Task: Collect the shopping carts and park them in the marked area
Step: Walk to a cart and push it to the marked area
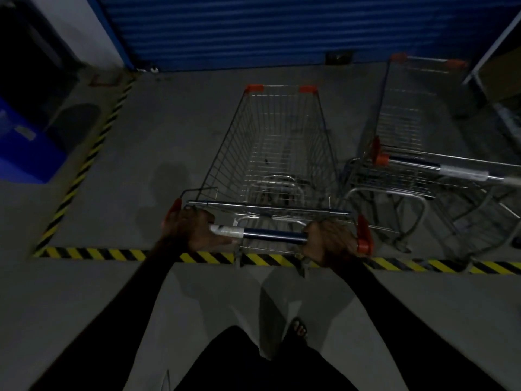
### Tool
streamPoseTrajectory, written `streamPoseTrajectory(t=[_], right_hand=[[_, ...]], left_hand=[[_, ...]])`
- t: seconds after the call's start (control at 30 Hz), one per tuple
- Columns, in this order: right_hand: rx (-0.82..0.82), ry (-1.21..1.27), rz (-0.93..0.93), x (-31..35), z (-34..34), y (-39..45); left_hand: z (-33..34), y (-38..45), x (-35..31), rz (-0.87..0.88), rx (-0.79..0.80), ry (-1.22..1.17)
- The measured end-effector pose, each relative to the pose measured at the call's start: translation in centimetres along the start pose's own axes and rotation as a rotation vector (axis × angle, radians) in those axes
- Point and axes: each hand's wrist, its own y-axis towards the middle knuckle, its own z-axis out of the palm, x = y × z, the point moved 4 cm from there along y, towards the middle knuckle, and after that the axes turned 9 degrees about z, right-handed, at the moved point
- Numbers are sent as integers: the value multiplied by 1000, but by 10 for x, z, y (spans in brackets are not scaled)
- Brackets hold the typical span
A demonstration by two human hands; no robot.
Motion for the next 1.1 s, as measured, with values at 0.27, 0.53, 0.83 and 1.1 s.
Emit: streamPoseTrajectory(t=[0.27, 0.53, 0.83, 1.1], right_hand=[[-23, 48, -5, 30, -35, 25], [-46, 41, 76, 85, -30, 37], [-217, 336, 119, 79, -31, -2], [-254, 650, 554, 16, -22, -143]], left_hand=[[-19, 43, 34, 30, 31, 6], [-20, 75, 99, 164, -16, 5], [-21, 98, 87, 399, 81, -141], [-82, 102, -121, 1009, -83, -254]])
